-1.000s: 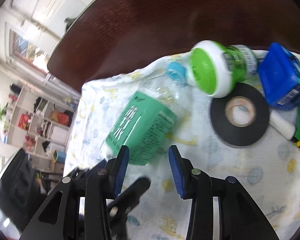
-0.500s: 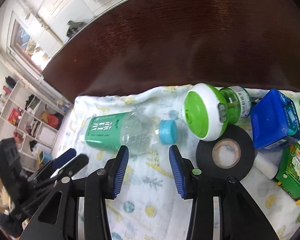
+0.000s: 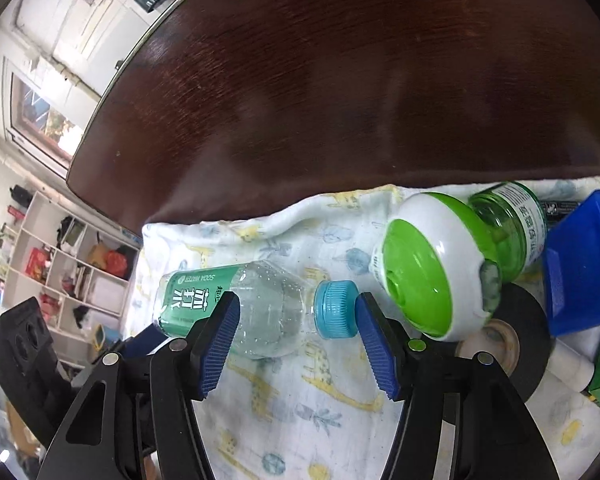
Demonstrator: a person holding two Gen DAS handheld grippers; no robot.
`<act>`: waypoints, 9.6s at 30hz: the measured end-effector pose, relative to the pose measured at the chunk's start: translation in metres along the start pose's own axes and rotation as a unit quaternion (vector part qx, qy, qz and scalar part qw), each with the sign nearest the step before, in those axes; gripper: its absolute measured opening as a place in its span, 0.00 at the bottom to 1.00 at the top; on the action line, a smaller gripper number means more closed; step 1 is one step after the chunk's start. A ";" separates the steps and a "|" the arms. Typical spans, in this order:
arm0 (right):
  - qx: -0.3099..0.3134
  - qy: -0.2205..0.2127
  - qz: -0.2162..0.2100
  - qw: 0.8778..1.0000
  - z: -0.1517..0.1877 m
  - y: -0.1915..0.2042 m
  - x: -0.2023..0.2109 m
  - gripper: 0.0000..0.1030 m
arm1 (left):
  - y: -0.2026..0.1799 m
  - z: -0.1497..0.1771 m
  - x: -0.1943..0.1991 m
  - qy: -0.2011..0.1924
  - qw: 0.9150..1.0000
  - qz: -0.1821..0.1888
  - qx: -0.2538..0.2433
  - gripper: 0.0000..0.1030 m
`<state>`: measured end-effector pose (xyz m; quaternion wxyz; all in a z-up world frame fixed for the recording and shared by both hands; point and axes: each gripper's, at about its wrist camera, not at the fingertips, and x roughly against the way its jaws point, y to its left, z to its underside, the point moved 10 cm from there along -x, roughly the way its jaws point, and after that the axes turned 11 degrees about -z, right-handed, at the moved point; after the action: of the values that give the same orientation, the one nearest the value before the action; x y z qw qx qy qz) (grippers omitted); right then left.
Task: Organize rigid objects
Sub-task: 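Close the right gripper around the green-label water bottle, then lift the water bottle into the green box and open the right gripper, then move the right gripper back to the black tape roll, then grasp the black tape roll by its rim with the right gripper, then carry the black tape roll into the green box and release it, then move the right gripper to the green-capped repellent bottle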
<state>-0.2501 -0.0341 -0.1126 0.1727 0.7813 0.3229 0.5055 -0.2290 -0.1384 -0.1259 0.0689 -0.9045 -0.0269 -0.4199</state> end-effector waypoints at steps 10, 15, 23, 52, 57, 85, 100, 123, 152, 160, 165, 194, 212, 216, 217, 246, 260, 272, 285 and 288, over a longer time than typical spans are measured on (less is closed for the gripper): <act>0.009 -0.004 0.015 1.000 0.009 0.015 0.007 0.68 | -0.001 -0.008 0.023 -0.022 1.000 -0.010 -0.003 0.70; 0.020 -0.020 0.005 1.000 0.008 0.035 0.024 0.68 | -0.006 -0.017 0.049 -0.049 0.999 -0.013 -0.007 0.70; 0.031 -0.068 -0.007 0.997 0.000 0.045 0.079 0.68 | -0.039 -0.034 0.090 -0.093 0.995 -0.008 -0.034 0.69; -0.110 -0.247 0.058 0.961 0.024 -0.150 0.323 0.68 | -0.350 -0.026 0.075 -0.080 0.963 0.092 -0.240 0.69; -0.132 -0.270 0.079 0.951 0.029 -0.187 0.351 0.68 | -0.388 -0.020 0.061 -0.065 0.957 0.102 -0.263 0.69; -0.186 -0.274 0.088 0.939 0.037 -0.246 0.350 0.68 | -0.398 0.008 0.018 0.005 0.956 0.083 -0.282 0.71; -0.112 -0.273 0.075 0.952 0.022 -0.171 0.341 0.68 | -0.286 -0.017 0.045 -0.024 0.981 0.028 -0.189 0.71; 0.011 -0.113 0.035 0.993 0.037 -0.042 0.195 0.62 | -0.159 0.011 -0.024 0.079 0.994 -0.026 -0.072 0.30; -0.167 -0.042 0.027 0.985 0.032 -0.094 0.101 0.28 | -0.169 0.002 -0.033 0.092 0.992 0.035 -0.082 0.30; -0.107 -0.021 0.057 0.992 0.029 -0.088 0.102 0.30 | -0.179 0.006 -0.028 0.079 0.993 0.021 -0.091 0.30; -0.087 -0.010 0.054 0.995 0.037 -0.076 0.106 0.30 | -0.178 0.011 -0.007 0.066 0.993 0.010 -0.094 0.32; -0.067 -0.194 0.073 0.976 0.040 -0.080 0.277 0.30 | -0.320 -0.010 0.093 -0.042 0.974 0.070 -0.211 0.32; -0.158 -0.260 0.123 0.945 0.071 -0.189 0.362 0.30 | -0.462 0.016 0.068 -0.020 0.945 0.134 -0.296 0.33; -0.168 -0.267 0.129 0.940 0.073 -0.207 0.374 0.30 | -0.484 0.018 0.063 -0.019 0.940 0.141 -0.310 0.33; -0.170 -0.269 0.130 0.939 0.073 -0.211 0.377 0.30 | -0.489 0.018 0.062 -0.018 0.939 0.143 -0.313 0.33; -0.205 -0.291 0.151 0.922 0.081 -0.245 0.388 0.30 | -0.521 0.035 0.045 0.002 0.918 0.163 -0.362 0.33; -0.175 -0.274 0.136 0.936 0.069 -0.206 0.366 0.30 | -0.426 -0.005 0.050 -0.015 0.953 0.109 -0.281 0.35; -0.004 -0.185 0.078 0.980 0.052 -0.088 0.291 0.30 | -0.283 -0.018 0.030 0.007 0.987 0.033 -0.160 0.36; 0.013 -0.102 0.089 0.991 0.059 -0.056 0.216 0.30 | -0.198 -0.008 0.025 0.018 0.995 0.007 -0.096 0.37; 0.011 -0.093 0.097 0.991 0.056 -0.055 0.205 0.30 | -0.184 -0.007 0.022 0.024 0.996 0.009 -0.080 0.38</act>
<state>-0.1606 0.1488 -0.0305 0.1438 0.8544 0.2337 0.4412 -0.2392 0.0425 -0.0857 0.0011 -0.8972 0.0168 -0.4413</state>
